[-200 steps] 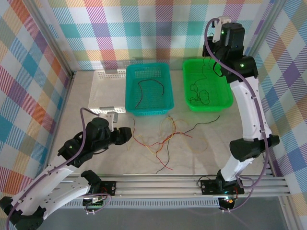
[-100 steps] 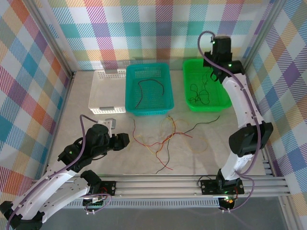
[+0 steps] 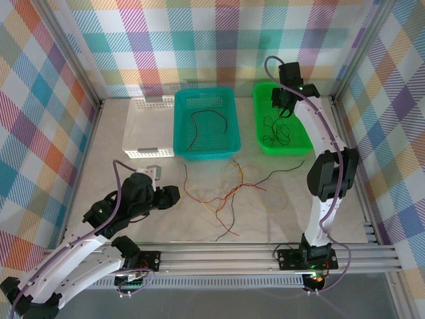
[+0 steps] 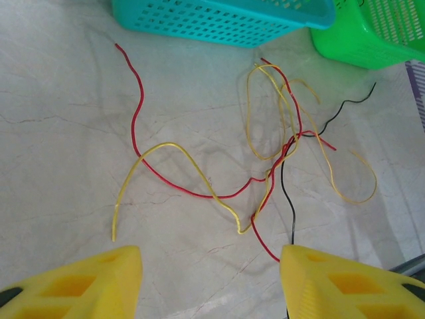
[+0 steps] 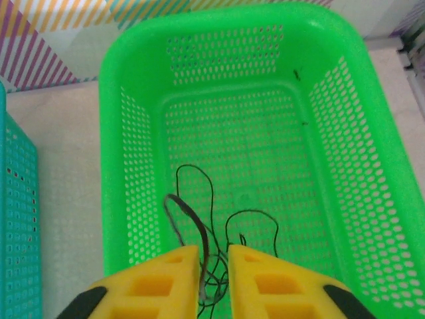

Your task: Untangle the cables

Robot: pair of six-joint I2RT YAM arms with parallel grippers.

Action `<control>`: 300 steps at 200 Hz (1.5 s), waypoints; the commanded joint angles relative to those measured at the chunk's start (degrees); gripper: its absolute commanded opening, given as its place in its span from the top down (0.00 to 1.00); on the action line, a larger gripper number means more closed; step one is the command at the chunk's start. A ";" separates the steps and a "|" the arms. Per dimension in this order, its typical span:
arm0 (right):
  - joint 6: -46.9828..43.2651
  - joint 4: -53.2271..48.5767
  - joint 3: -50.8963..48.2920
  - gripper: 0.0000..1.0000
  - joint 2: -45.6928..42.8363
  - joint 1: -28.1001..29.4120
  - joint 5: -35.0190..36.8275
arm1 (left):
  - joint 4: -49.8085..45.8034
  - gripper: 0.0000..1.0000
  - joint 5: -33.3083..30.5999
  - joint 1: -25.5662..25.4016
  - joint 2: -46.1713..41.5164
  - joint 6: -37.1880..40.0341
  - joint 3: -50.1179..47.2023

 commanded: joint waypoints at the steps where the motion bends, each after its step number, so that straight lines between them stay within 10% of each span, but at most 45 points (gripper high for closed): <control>1: 3.47 -5.35 1.79 0.73 -0.50 -0.35 -1.23 | 0.01 0.43 0.17 -0.44 -1.38 -0.74 -0.91; 66: 6.41 -7.45 -0.52 0.58 -5.74 -0.52 -4.28 | 0.15 0.43 0.35 -0.48 -2.07 -0.67 -2.17; 130: 8.46 1.16 -26.57 0.41 -25.34 2.57 -26.20 | 3.13 0.43 2.63 -0.50 -0.45 -2.14 -5.26; 212: 12.19 7.47 -57.66 0.36 -45.06 20.07 -20.72 | 12.88 0.43 7.04 -0.74 11.60 -5.62 -6.87; 300: 14.69 8.53 -67.69 0.36 -50.98 23.25 -18.25 | 16.23 0.43 2.53 -7.69 27.99 -7.23 -1.82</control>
